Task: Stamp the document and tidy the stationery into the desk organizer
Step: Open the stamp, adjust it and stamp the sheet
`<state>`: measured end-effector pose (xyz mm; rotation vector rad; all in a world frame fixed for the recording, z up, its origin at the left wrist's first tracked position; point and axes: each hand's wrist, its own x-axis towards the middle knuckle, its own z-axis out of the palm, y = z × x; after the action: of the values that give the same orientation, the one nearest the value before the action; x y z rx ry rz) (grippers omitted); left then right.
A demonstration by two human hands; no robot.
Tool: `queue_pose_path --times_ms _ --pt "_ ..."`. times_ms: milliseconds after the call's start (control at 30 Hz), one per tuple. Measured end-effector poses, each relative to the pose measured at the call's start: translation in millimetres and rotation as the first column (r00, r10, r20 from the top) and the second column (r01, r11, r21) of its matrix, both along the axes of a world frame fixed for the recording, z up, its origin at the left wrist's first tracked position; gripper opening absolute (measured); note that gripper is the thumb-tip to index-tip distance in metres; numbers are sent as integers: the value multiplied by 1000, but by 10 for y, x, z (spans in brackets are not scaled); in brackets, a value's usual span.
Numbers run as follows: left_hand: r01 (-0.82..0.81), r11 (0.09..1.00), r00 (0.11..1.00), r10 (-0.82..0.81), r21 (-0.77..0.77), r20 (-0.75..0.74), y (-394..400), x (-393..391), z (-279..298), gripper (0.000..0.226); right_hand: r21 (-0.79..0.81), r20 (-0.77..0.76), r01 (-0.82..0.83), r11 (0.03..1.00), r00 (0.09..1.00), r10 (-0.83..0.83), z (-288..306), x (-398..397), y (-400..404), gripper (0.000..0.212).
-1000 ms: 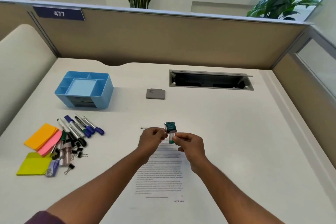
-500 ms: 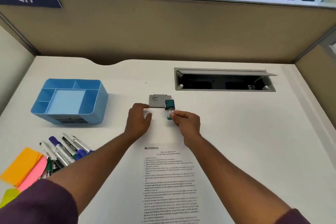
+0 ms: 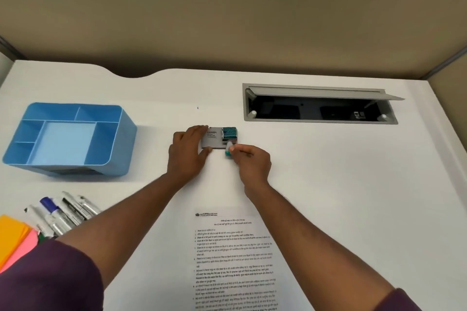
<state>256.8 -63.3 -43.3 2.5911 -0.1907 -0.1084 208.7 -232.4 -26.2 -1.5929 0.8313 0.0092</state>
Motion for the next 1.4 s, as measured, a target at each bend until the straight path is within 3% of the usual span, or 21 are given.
queue_pose_path --times_ms 600,867,1000,1233,1400 --pt "9 995 996 -18 -97 -85 57 -208 80 72 -40 -24 -5 999 1000 4 132 -223 -136 11" --pt "7 997 990 -17 -71 -140 69 -942 289 74 -62 -14 -37 997 999 36 313 -752 -341 8" --pt "28 999 988 -31 -21 -150 63 -1400 353 74 -149 -18 -126 981 992 124 407 -1086 -430 9" --pt "42 995 992 -31 87 -121 35 -2130 468 73 -419 -55 -379 825 918 393 526 -1675 -545 29" --pt "7 989 994 9 146 -109 30 -2581 498 74 -581 -171 -570 581 783 598 547 -2006 -646 51"
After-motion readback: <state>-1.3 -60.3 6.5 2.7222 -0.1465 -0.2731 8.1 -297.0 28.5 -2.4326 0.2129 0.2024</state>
